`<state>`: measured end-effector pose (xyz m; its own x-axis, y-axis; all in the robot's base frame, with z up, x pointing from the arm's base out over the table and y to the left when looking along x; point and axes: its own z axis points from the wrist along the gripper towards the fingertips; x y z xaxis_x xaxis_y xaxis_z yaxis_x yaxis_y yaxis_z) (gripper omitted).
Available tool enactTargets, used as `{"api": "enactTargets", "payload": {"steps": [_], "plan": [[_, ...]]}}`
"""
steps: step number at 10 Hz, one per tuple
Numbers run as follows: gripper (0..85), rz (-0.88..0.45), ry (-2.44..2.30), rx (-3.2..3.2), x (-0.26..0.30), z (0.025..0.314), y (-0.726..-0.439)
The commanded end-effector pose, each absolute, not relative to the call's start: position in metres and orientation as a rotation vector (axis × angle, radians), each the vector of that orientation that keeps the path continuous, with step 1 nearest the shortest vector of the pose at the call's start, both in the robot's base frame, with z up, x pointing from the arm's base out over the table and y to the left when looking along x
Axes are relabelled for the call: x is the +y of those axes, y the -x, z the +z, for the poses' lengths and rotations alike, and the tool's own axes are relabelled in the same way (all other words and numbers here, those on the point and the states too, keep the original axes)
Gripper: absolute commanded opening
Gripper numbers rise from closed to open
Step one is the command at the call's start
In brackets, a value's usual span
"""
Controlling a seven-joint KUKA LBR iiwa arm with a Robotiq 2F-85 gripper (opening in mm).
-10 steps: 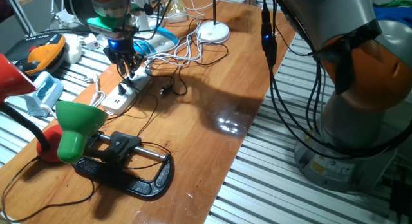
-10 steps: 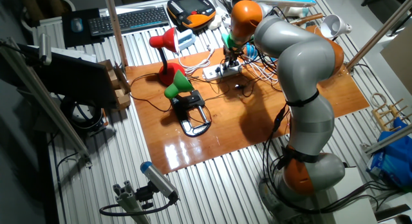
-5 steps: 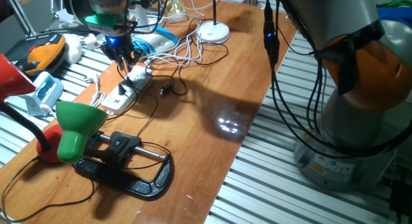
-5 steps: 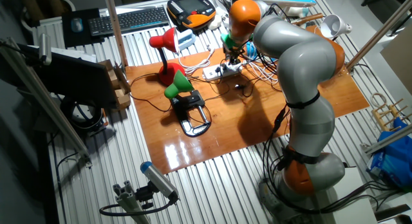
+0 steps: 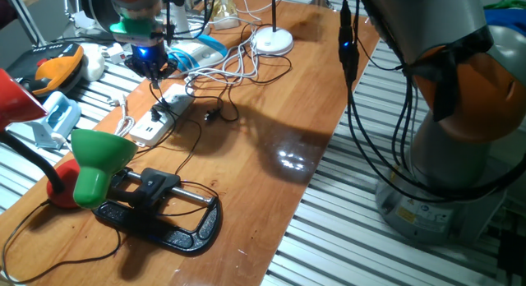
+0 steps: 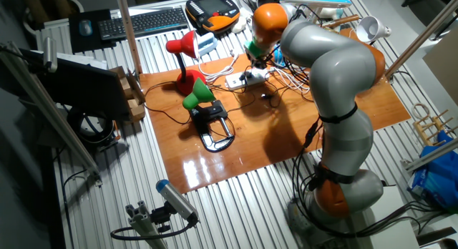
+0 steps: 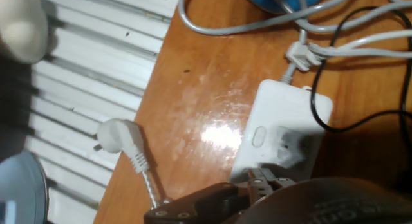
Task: Plug in the power cord of the desk lamp, turn on the socket, and light up the desk lamp
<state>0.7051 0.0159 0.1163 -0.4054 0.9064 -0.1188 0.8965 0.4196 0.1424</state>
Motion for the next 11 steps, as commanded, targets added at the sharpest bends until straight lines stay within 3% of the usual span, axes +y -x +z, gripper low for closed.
{"api": "enactTargets", "payload": {"steps": [1, 11], "plan": [[0.0, 0.124, -1.204, 2.716, 0.016, 0.116, -0.707], [0.0, 0.128, -0.252, 3.021, 0.017, 0.102, -0.715]]}}
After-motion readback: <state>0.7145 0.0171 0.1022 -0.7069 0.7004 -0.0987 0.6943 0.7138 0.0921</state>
